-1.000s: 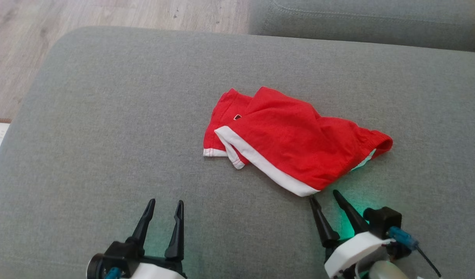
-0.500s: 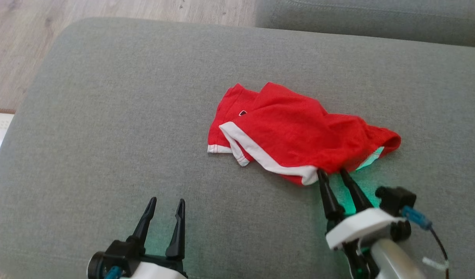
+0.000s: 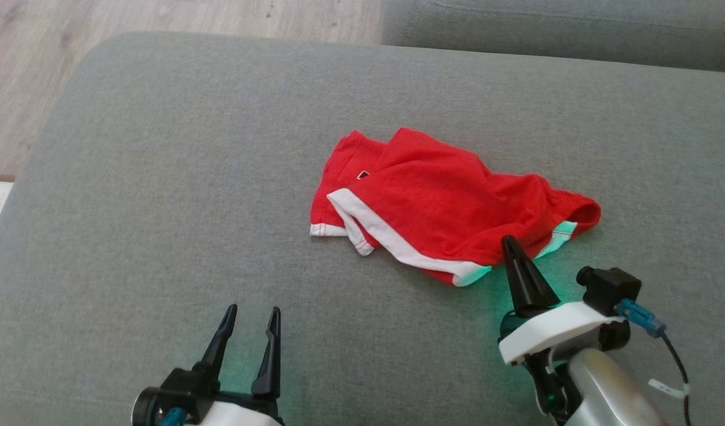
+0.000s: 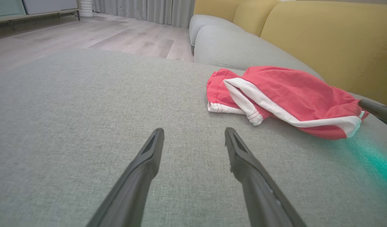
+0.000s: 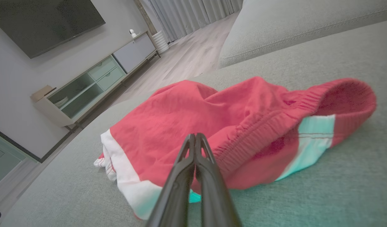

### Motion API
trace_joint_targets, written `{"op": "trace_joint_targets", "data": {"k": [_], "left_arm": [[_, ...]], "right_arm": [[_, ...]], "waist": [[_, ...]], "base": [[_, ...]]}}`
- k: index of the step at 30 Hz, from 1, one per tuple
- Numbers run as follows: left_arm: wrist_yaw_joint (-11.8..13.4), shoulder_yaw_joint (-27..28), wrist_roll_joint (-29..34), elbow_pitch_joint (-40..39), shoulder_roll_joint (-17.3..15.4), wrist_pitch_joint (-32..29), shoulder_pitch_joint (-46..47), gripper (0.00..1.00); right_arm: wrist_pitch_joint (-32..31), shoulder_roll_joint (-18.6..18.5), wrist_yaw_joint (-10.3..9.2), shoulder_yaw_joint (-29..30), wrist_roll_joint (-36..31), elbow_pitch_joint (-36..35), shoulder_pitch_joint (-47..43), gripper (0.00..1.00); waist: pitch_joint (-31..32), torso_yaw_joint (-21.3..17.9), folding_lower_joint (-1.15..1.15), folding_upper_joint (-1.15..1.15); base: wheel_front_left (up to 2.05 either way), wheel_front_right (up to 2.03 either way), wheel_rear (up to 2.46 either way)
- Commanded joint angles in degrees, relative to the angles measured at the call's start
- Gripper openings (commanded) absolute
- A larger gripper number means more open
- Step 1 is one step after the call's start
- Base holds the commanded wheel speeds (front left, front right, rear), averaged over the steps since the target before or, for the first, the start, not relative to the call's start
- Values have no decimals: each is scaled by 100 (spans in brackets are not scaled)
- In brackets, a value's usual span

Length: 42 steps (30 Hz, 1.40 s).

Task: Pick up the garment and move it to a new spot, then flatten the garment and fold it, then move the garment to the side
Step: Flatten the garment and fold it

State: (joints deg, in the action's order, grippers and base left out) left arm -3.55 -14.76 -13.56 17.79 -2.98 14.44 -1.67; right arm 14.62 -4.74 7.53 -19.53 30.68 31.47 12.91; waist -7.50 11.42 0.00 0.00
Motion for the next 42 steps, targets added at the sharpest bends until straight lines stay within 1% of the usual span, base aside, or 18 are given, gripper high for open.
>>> {"op": "trace_joint_targets", "data": {"k": [1,4,6,7,8,12,15,18,21,23,28,29,31,33,36,38,42], "left_arm": [[-2,184,0,-144,11,56,86,100],[8,182,14,-213,11,56,107,100],[26,202,36,-260,11,56,104,100],[32,223,56,-279,11,56,98,100],[39,249,79,-293,11,56,85,100],[62,362,142,-327,11,56,13,100],[83,437,196,-357,11,56,-43,100],[100,500,248,-388,11,56,-108,100],[107,531,274,-401,11,56,-145,100],[106,530,279,-405,11,56,-154,100],[102,479,275,-408,11,56,-144,100],[98,456,275,-405,11,56,-133,100],[91,412,268,-395,11,56,-108,100],[84,366,253,-385,11,56,-80,100],[91,300,221,-380,11,56,-44,100],[101,272,206,-372,11,56,-22,100],[113,235,191,-367,11,56,1,100]], "right_arm": [[38,-21,-4,-97,-43,-201,65,0],[38,-16,-4,98,-122,-369,14,0],[38,-23,-4,363,-351,-571,-37,0],[38,-24,-4,531,-528,-672,-93,9],[38,-11,-4,757,-719,-777,-168,99],[38,79,-4,1416,-1435,-1188,-585,100],[38,135,-4,1868,-1804,-1409,-915,100],[38,167,-4,2052,-2039,-1448,-1209,100],[38,180,-4,2058,-2170,-1380,-1395,100],[38,183,-4,2029,-2122,-1303,-1422,100],[38,184,-4,1767,-2047,-1052,-1309,100],[38,185,-4,1612,-1935,-927,-1248,100],[38,185,-4,1126,-1784,-634,-1075,100],[38,185,-4,714,-1522,-441,-868,100],[38,185,-4,295,-994,-219,-572,100],[38,185,-4,144,-612,-66,-402,100],[38,186,-4,-56,-283,319,-80,100]], "waist": [[23,-42,0,0],[72,-150,0,0],[123,-209,0,0],[156,-242,0,0],[196,-280,0,0],[355,-423,0,0],[447,-520,0,0],[506,-602,0,0],[521,-644,0,0],[512,-656,0,0],[454,-621,0,0],[435,-597,0,0],[392,-530,0,0],[337,-449,0,0],[244,-312,0,0],[186,-219,0,0],[92,-56,0,0]], "base": [[0,0,0],[0,0,0],[0,0,0],[0,0,0],[0,0,0],[0,0,0],[0,0,0],[0,0,0],[0,0,0],[0,0,0],[0,0,0],[0,0,0],[0,0,0],[0,0,0],[0,0,0],[0,0,0],[0,0,0]]}}
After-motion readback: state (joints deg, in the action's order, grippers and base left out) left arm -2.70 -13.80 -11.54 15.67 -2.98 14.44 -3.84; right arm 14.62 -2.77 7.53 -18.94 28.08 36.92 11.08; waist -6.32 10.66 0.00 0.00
